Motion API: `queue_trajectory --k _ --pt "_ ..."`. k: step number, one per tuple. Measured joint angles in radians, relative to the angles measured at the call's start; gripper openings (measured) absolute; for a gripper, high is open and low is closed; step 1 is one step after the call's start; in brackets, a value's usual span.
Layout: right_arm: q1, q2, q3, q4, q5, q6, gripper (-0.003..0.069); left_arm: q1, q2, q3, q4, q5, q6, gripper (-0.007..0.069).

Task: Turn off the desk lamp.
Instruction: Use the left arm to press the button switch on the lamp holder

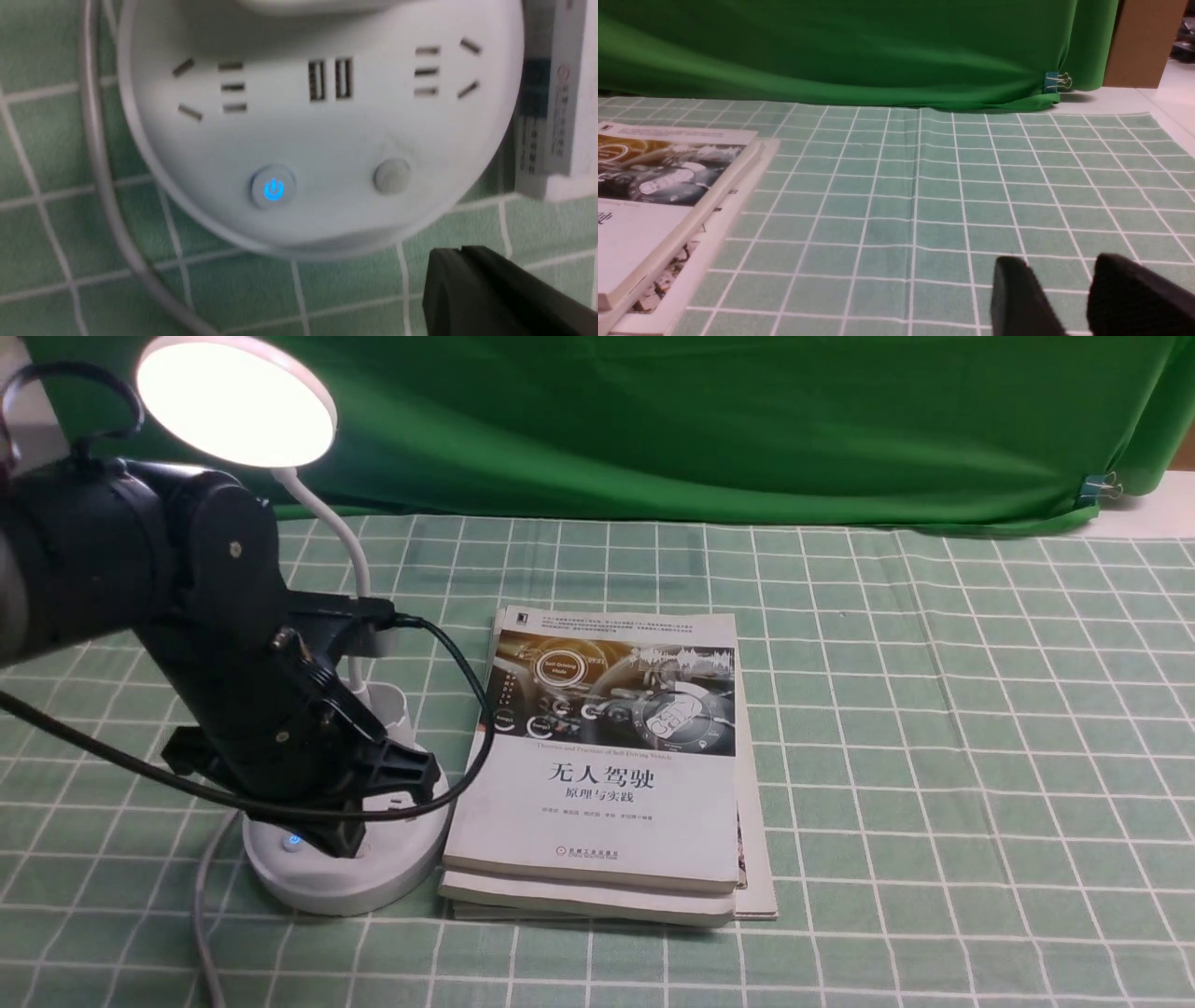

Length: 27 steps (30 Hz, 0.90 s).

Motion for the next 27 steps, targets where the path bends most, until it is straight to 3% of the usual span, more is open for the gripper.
queue_trajectory --k 16,27 --pt "0.000 0.000 0.000 0.000 0.000 0.000 0.0242 0.000 0.123 -0.013 0.021 -0.060 0.001 0.0000" --pt "0.000 0.000 0.000 0.000 0.000 0.000 0.0242 0.000 0.023 -0.005 0.018 -0.039 0.010 0.0000"
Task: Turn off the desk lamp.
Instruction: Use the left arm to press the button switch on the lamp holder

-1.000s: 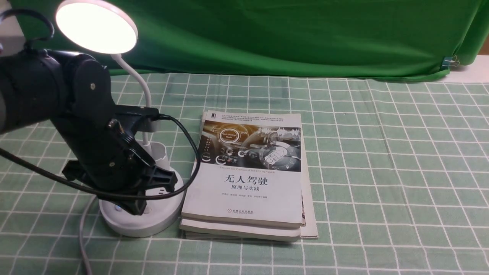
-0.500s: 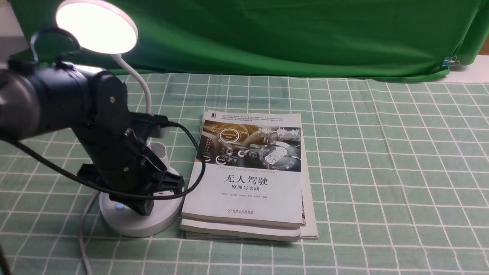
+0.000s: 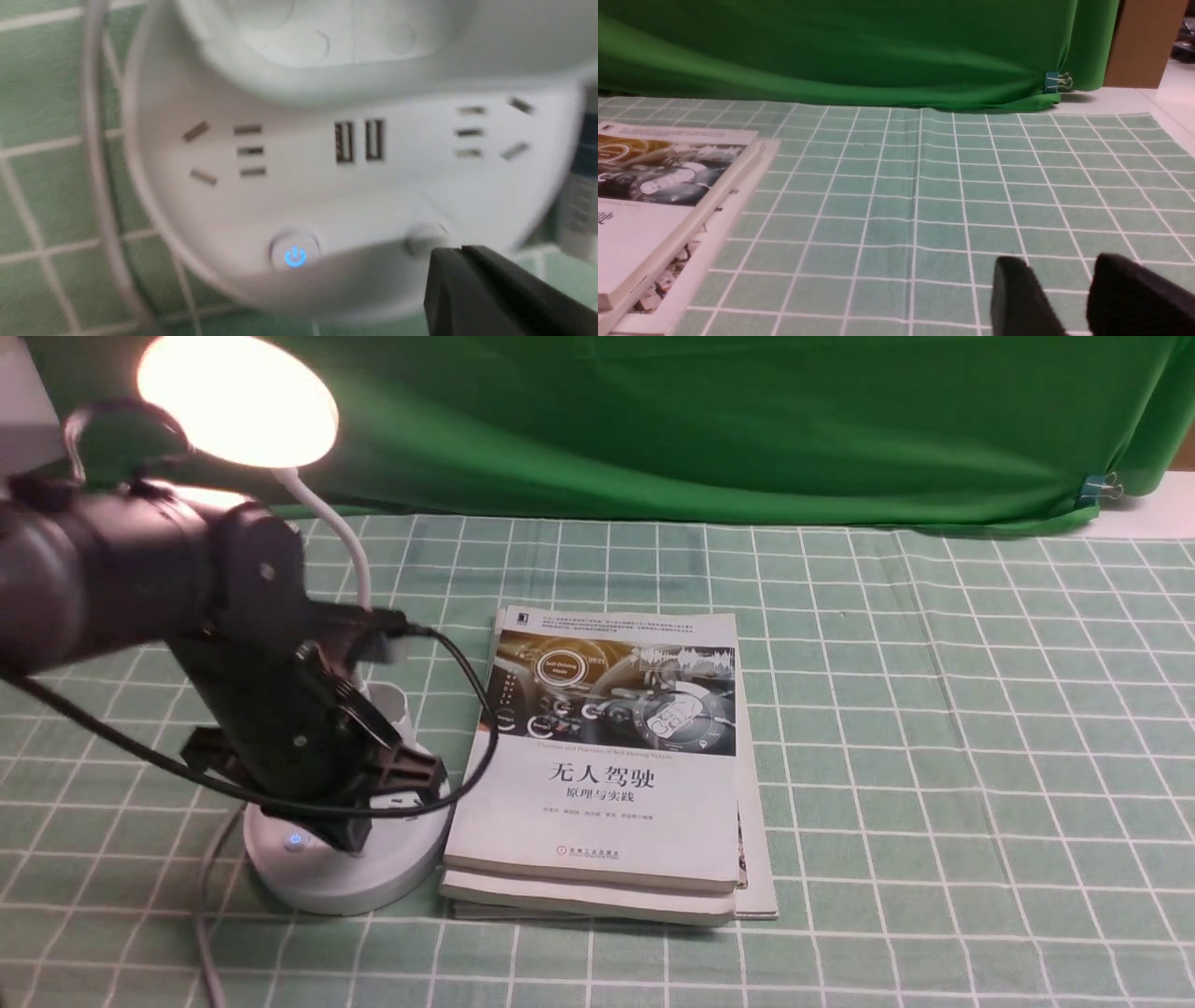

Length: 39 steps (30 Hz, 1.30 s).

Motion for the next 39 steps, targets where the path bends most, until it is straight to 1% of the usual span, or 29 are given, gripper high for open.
queue_trajectory --k 4,8,9,11,15,21,27,34,39 --pt "0.000 0.000 0.000 0.000 0.000 0.000 0.0242 0.000 -0.136 0.047 -0.038 0.005 0.026 0.0000" --pt "0.000 0.000 0.000 0.000 0.000 0.000 0.0242 0.000 -0.312 0.159 -0.061 -0.052 0.030 0.0000" --pt "0.000 0.000 0.000 0.000 0.000 0.000 0.0242 0.000 -0.393 0.216 -0.062 -0.091 0.030 0.0000" --pt "0.000 0.000 0.000 0.000 0.000 0.000 0.0242 0.000 -0.477 0.273 -0.058 -0.125 0.013 0.0000" --pt "0.000 0.000 0.000 0.000 0.000 0.000 0.0242 0.000 -0.541 0.303 -0.036 -0.112 -0.031 0.0000" --pt "0.000 0.000 0.000 0.000 0.000 0.000 0.0242 0.000 -0.475 0.285 -0.038 -0.072 -0.042 0.0000" --pt "0.000 0.000 0.000 0.000 0.000 0.000 0.0242 0.000 -0.304 0.199 -0.050 -0.052 -0.020 0.0000" --pt "0.000 0.000 0.000 0.000 0.000 0.000 0.0242 -0.057 -0.157 0.095 -0.033 -0.027 -0.006 0.0000" --pt "0.000 0.000 0.000 0.000 0.000 0.000 0.0242 -0.051 -0.081 0.031 -0.016 0.024 -0.002 0.0000"
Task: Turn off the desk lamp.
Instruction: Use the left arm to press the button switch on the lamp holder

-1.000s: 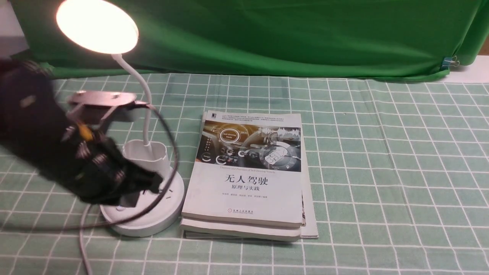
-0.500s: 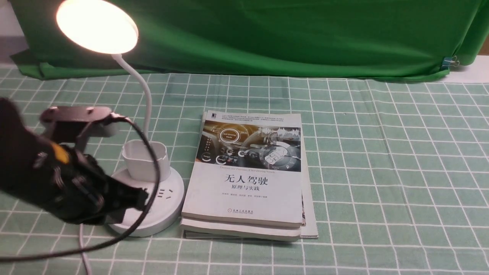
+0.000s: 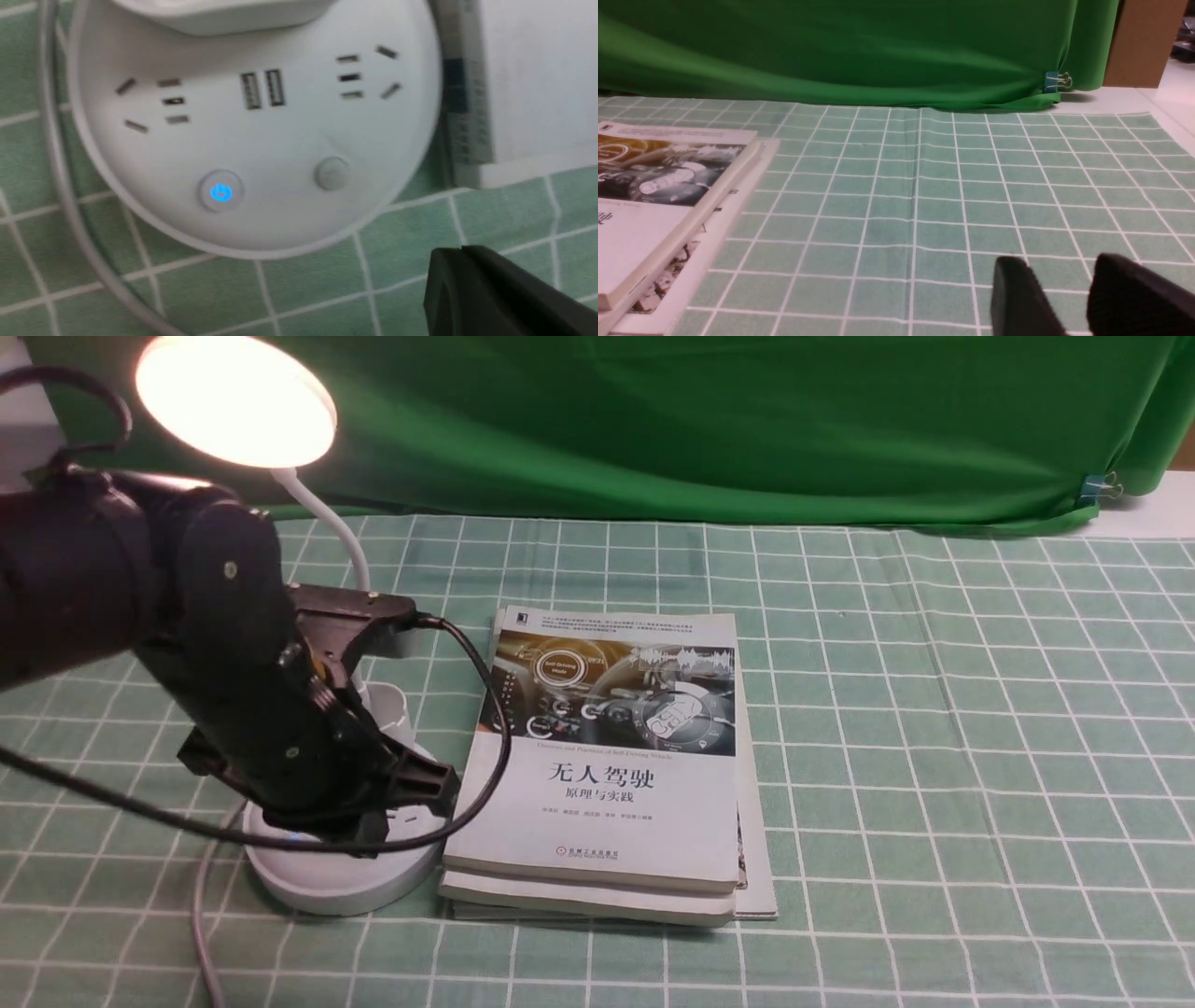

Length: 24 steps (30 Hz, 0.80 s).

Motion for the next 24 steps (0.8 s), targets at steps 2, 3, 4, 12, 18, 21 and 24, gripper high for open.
queue_trajectory --k 2,3,4,12,18,21,24 --pt "0.000 0.000 0.000 0.000 0.000 0.000 0.0242 0.005 0.014 -0.010 0.009 0.012 0.001 0.0000" --pt "0.000 0.000 0.000 0.000 0.000 0.000 0.0242 0.009 0.021 -0.012 0.017 0.018 0.001 0.0000" --pt "0.000 0.000 0.000 0.000 0.000 0.000 0.0242 0.014 0.026 -0.014 0.019 0.023 0.001 0.0000" --pt "0.000 0.000 0.000 0.000 0.000 0.000 0.0242 0.025 0.068 -0.017 0.029 -0.011 0.001 0.0000" --pt "0.000 0.000 0.000 0.000 0.000 0.000 0.0242 0.026 0.136 -0.017 0.041 -0.044 0.001 0.0000" --pt "0.000 0.000 0.000 0.000 0.000 0.000 0.0242 0.027 0.171 -0.027 0.041 -0.040 0.001 0.0000" --pt "0.000 0.000 0.000 0.000 0.000 0.000 0.0242 0.027 0.182 -0.036 0.041 -0.034 0.001 0.0000"
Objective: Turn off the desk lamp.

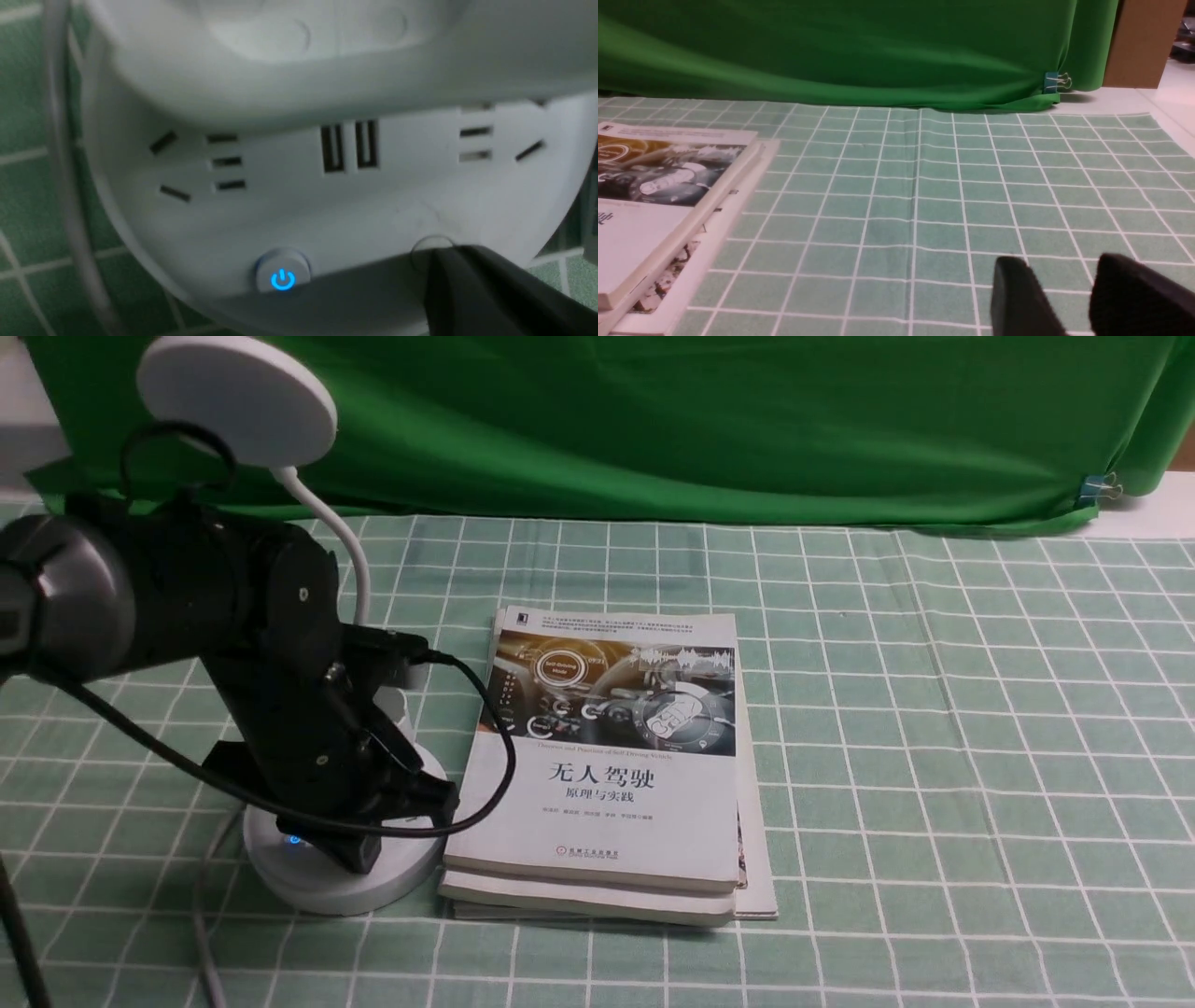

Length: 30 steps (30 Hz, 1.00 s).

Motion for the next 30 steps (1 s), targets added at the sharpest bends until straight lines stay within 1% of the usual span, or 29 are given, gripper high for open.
queue_trajectory --k 8,13,17,20,24,27,30 --pt "0.000 0.000 0.000 0.000 0.000 0.000 0.0242 0.003 -0.045 0.012 0.002 -0.006 0.000 0.0000" --pt "0.000 0.000 0.000 0.000 0.000 0.000 0.0242 0.003 -0.175 0.038 -0.004 -0.003 -0.006 0.0000" --pt "0.000 0.000 0.000 0.000 0.000 0.000 0.0242 0.003 -0.324 0.136 -0.008 -0.022 -0.007 0.0000" --pt "0.000 0.000 0.000 0.000 0.000 0.000 0.0242 0.003 -0.480 0.253 -0.008 -0.109 -0.008 0.0000" --pt "0.000 0.000 0.000 0.000 0.000 0.000 0.0242 0.003 -0.750 0.447 -0.010 -0.316 -0.011 0.0000" --pt "0.000 0.000 0.000 0.000 0.000 0.000 0.0242 0.003 -0.995 0.629 -0.062 -0.504 -0.011 0.0000" --pt "0.000 0.000 0.000 0.000 0.000 0.000 0.0242 0.003 -1.169 0.740 -0.107 -0.603 -0.014 0.0000"
